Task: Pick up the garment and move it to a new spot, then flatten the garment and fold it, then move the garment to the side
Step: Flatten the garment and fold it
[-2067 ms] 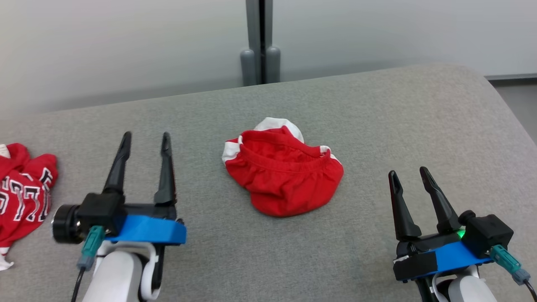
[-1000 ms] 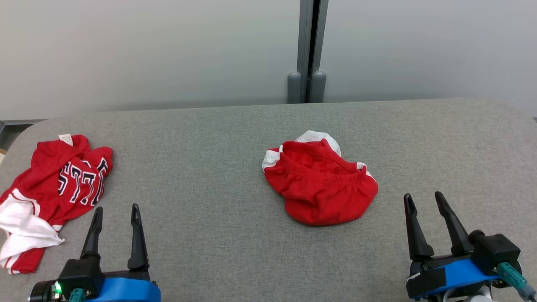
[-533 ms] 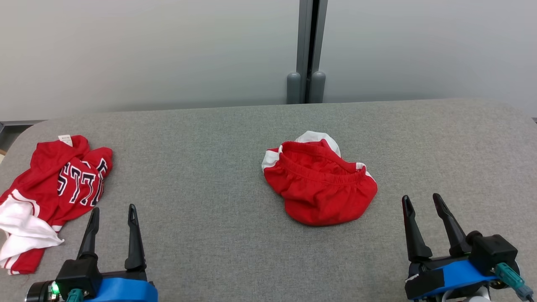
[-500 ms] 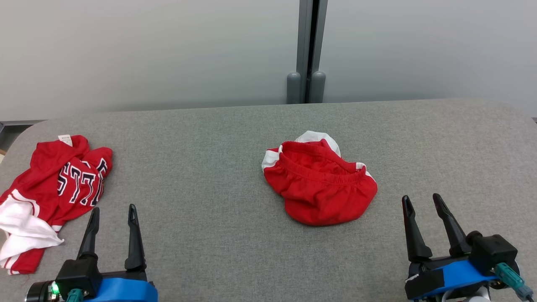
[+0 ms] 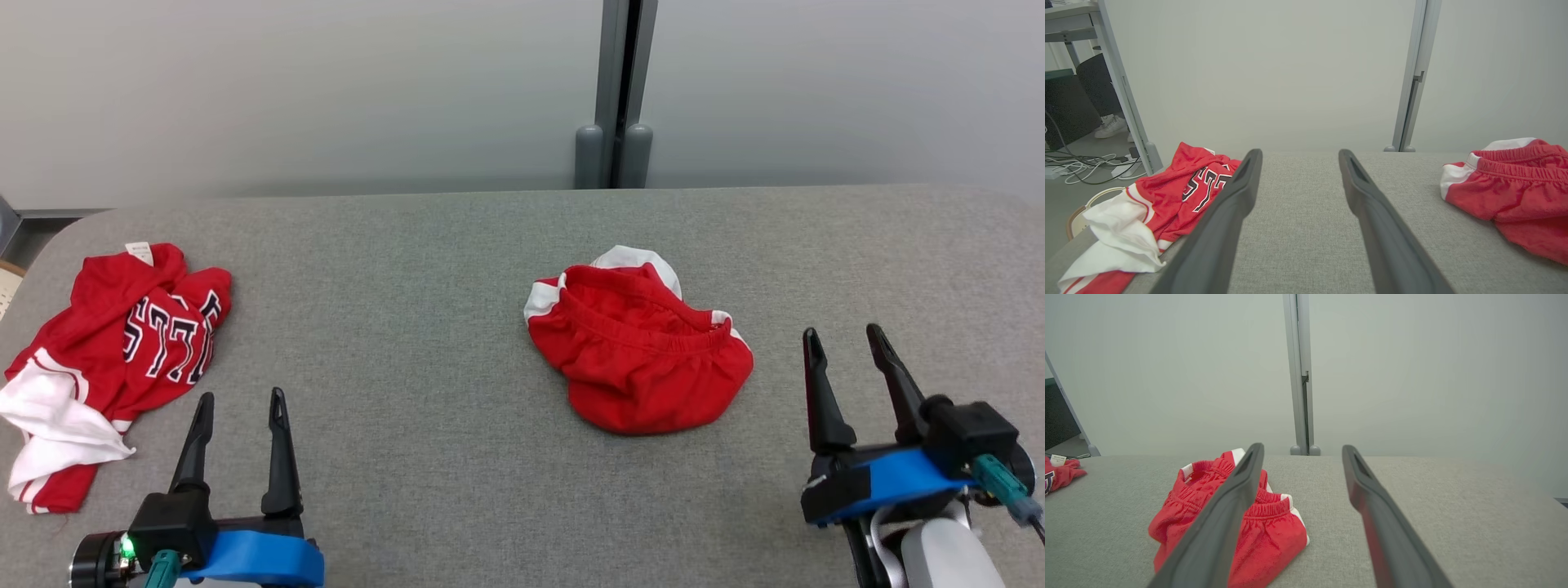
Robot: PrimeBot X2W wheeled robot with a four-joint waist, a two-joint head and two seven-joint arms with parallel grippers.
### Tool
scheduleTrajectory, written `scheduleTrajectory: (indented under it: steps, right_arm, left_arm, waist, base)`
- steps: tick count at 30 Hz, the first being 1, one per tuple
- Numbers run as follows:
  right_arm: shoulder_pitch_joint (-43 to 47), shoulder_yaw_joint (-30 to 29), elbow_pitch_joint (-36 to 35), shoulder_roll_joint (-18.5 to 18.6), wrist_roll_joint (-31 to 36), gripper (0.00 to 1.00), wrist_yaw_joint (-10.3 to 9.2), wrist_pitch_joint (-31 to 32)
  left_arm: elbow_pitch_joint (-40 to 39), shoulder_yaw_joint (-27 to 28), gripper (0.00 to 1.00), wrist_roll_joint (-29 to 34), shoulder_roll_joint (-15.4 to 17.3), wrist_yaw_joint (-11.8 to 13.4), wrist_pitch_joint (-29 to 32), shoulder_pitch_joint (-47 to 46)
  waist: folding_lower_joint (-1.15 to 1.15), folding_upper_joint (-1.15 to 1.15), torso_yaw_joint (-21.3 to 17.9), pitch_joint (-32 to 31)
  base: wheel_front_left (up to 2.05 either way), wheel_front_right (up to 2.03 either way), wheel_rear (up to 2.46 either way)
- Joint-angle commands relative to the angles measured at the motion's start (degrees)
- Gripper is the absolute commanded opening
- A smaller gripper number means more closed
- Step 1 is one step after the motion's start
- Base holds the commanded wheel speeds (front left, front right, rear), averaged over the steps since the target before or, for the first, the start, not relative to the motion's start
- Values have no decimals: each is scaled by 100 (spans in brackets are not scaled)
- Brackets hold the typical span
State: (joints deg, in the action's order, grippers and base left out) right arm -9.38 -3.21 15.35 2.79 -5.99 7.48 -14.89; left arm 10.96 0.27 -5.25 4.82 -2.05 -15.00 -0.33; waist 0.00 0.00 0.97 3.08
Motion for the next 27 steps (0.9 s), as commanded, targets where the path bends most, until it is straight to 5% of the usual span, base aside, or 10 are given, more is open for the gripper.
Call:
scheduleTrajectory:
  steps: [1,10,27]
  right_arm:
    - [-113,-3,32,18,41,100,3,20]
    - [-1199,-7,798,249,370,100,3,165]
    - [-2306,101,3719,662,337,100,3,150]
  left_arm:
    - [-12,-13,100,25,-12,-4,-27,-81]
    - [96,-96,100,-6,-76,-99,-27,-353]
    - [245,-255,100,-52,-171,-171,-27,-705]
  waist:
    - [0,0,33,35]
    - [0,0,368,357]
    - [0,0,763,841]
  base:
    - [0,0,0]
    - [0,0,0]
    - [0,0,0]
